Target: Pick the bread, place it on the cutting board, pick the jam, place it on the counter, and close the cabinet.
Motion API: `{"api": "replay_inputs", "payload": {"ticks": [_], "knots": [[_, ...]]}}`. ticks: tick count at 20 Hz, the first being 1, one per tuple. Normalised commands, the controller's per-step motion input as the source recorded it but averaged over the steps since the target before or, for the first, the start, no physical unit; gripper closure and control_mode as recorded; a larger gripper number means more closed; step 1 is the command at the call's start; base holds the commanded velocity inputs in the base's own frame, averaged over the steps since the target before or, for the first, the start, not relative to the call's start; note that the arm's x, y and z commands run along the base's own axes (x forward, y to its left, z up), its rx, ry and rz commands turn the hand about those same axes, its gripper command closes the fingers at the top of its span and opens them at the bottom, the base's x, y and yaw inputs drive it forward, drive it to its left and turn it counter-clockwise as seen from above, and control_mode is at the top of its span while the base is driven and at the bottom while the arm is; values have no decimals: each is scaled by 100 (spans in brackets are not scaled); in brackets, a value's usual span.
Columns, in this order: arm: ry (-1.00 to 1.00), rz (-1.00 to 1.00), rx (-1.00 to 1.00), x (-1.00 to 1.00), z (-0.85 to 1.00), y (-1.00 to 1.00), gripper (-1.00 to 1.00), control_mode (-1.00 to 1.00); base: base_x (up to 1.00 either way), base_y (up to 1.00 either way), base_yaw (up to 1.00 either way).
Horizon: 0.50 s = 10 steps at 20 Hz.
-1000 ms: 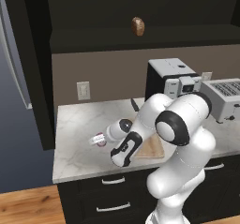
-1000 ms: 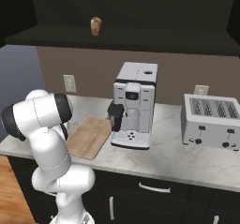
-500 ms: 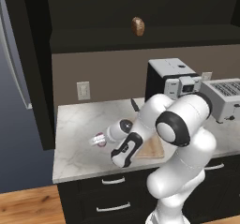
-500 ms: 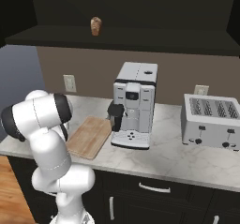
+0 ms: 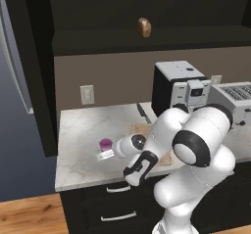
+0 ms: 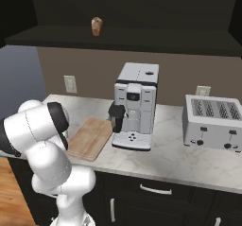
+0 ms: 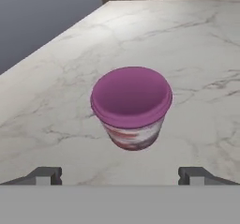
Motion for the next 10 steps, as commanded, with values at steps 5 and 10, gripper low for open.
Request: {"api": "replay_inputs", "payload": {"ticks": [5,10], "knots": [[0,-1,0,-23,29,-15,-100,-100,0,0,0],[0,-5,0,-19,40,-16,-100,-100,0,0,0]]}}
